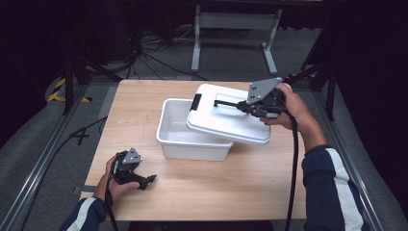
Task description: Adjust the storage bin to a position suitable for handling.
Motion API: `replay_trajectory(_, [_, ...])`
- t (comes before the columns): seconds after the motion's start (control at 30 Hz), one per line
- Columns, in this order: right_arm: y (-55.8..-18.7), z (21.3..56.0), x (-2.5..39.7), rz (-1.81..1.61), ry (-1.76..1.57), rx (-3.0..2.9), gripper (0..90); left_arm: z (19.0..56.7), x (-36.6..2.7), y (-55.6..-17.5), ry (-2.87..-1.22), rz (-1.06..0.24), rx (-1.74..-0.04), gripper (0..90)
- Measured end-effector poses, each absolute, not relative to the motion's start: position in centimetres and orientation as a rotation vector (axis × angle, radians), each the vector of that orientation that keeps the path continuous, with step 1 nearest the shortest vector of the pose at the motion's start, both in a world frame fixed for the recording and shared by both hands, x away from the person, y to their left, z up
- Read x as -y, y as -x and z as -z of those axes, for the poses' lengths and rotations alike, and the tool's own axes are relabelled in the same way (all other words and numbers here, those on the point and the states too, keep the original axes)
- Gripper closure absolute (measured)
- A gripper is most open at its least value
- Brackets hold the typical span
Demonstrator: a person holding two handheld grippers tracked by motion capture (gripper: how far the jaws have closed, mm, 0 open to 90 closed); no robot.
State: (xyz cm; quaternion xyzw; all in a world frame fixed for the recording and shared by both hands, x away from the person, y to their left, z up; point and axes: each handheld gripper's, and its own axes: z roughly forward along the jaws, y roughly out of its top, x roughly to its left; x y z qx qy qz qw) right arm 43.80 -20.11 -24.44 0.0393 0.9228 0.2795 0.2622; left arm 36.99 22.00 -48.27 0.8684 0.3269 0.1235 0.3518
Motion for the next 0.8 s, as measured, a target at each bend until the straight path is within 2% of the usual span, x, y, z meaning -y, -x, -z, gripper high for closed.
replay_trajectory(0.8, [-41.4,25.0,28.7,-0.746,-0.254,-2.434,84.6,48.3,-22.0,-37.0,-2.251,-0.321,-0.844,0.3])
